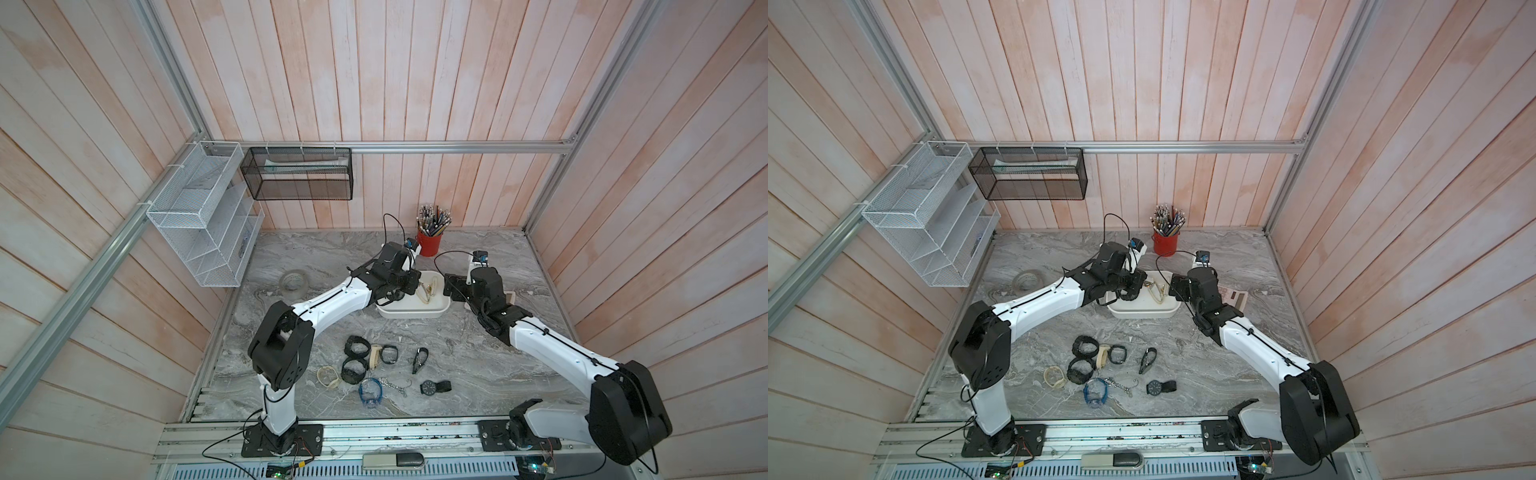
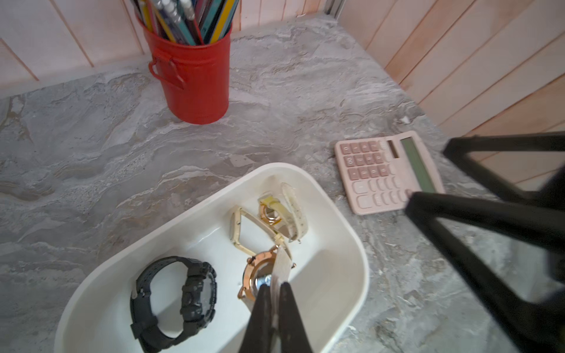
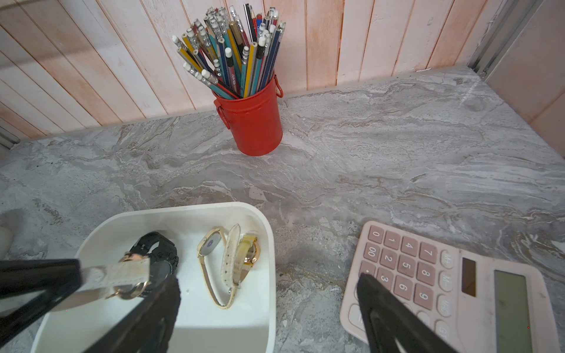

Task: Put the watch into the storage box
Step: Place the watch in the storage box.

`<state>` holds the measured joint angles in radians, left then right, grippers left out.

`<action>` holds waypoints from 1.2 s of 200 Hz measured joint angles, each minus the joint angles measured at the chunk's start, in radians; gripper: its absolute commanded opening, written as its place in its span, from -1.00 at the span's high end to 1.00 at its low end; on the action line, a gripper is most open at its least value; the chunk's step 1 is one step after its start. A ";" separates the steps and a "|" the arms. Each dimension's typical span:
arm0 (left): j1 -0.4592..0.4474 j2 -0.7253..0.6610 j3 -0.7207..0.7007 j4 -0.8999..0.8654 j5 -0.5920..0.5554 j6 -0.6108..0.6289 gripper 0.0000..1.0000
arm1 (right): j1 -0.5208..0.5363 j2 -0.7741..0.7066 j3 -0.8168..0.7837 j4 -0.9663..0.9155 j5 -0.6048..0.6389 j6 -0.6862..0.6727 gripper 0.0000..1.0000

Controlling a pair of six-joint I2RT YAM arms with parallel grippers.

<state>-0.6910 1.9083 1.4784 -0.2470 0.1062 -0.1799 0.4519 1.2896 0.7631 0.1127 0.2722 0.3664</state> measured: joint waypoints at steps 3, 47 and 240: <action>0.002 0.008 0.003 -0.003 -0.004 0.001 0.96 | 0.000 -0.001 -0.001 0.000 0.000 0.000 -0.85; 0.019 0.071 0.023 -0.030 -0.037 0.013 0.96 | -0.007 -0.002 -0.013 0.000 -0.001 0.001 -0.85; 0.018 0.199 0.087 -0.048 -0.042 0.011 -0.20 | -0.015 0.012 -0.013 0.015 -0.009 0.007 -0.85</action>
<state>-0.6731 2.1075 1.5650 -0.2955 0.0647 -0.1688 0.4366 1.3018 0.7502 0.1276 0.2630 0.3737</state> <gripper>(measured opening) 0.493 0.923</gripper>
